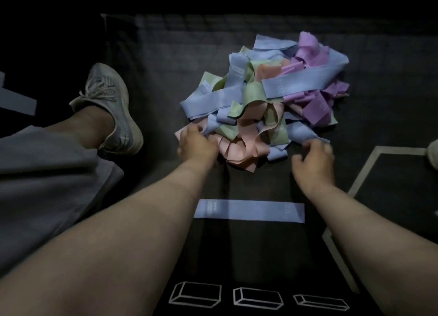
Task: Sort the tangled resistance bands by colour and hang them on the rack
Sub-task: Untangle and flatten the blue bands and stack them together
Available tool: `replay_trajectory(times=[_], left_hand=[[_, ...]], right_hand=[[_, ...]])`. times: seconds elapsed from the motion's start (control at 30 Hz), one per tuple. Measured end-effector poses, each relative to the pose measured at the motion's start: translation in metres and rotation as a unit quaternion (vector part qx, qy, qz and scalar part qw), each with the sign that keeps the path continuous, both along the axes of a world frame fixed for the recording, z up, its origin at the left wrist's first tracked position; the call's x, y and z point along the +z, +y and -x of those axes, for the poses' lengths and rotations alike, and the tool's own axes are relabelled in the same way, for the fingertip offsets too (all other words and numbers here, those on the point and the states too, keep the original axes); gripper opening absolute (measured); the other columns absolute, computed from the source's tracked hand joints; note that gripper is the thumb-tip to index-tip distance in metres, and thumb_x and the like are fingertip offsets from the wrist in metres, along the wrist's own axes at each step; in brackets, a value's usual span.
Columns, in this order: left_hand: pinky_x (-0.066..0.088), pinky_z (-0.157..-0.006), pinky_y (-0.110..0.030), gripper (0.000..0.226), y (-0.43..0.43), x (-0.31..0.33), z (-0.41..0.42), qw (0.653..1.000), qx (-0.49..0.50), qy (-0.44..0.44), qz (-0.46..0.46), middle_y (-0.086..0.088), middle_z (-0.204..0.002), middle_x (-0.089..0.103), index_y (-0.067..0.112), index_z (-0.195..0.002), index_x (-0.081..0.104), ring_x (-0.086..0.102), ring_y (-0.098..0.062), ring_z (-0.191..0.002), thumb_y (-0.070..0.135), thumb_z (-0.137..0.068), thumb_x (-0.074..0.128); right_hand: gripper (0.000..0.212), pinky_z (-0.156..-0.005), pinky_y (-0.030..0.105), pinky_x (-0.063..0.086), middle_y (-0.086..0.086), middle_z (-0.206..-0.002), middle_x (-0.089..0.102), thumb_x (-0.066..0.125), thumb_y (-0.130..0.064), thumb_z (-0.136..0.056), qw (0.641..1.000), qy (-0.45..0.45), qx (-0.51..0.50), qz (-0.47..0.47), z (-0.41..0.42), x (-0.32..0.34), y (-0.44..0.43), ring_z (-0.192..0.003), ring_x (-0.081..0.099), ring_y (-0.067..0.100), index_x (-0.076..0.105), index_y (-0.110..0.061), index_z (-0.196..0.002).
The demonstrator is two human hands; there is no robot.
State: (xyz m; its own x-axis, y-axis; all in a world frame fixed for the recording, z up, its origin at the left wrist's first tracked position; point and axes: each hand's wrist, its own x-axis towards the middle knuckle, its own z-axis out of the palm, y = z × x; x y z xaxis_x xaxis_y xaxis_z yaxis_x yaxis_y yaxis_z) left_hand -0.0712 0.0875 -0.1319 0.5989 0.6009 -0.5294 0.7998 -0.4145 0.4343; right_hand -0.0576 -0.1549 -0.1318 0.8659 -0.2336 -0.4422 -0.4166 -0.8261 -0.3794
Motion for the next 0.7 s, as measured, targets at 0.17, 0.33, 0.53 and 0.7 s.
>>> replay_trajectory(times=[0.17,0.33,0.53,0.7], left_hand=[[0.034,-0.106,-0.035,0.037,-0.029,0.015,-0.069,0.974,-0.179,-0.138,-0.020,-0.002,-0.134,0.052,0.022,-0.128,0.060,0.046,-0.023,-0.128,0.032,-0.092,0.061],[0.042,-0.108,-0.042,0.052,-0.063,0.011,-0.120,0.931,-0.311,-0.187,0.039,0.011,-0.143,0.051,0.038,-0.140,0.051,0.049,-0.023,-0.130,0.030,-0.089,0.056],[0.037,-0.101,-0.040,0.050,-0.083,0.000,-0.143,0.925,-0.369,-0.030,-0.080,-0.002,-0.144,0.047,0.033,-0.141,0.049,0.042,-0.033,-0.127,0.034,-0.092,0.060],[0.040,-0.094,-0.037,0.031,-0.085,0.006,-0.141,0.921,-0.362,-0.050,-0.132,-0.005,-0.131,0.059,0.025,-0.125,0.060,0.051,-0.031,-0.121,0.024,-0.094,0.057]], right_hand=[[0.030,-0.109,0.035,0.031,0.017,-0.135,0.047,0.056,-0.007,-0.091,0.977,-0.166,0.127,-0.030,-0.067,0.013,0.027,-0.128,0.043,0.031,0.060,-0.005,-0.120],[0.058,-0.116,0.038,0.028,0.014,-0.156,0.035,0.051,-0.022,-0.099,0.985,-0.047,0.157,-0.044,-0.123,0.010,0.042,-0.141,0.036,0.035,0.032,-0.015,-0.154],[0.071,-0.116,0.042,0.029,0.013,-0.153,0.028,0.057,-0.025,-0.095,0.981,0.034,0.189,0.007,-0.139,0.001,0.037,-0.137,0.032,0.039,0.023,-0.029,-0.158],[0.057,-0.115,0.043,0.031,0.016,-0.140,0.032,0.056,-0.024,-0.096,0.981,0.041,0.190,0.011,-0.136,0.000,0.030,-0.135,0.032,0.039,0.038,-0.037,-0.149]])
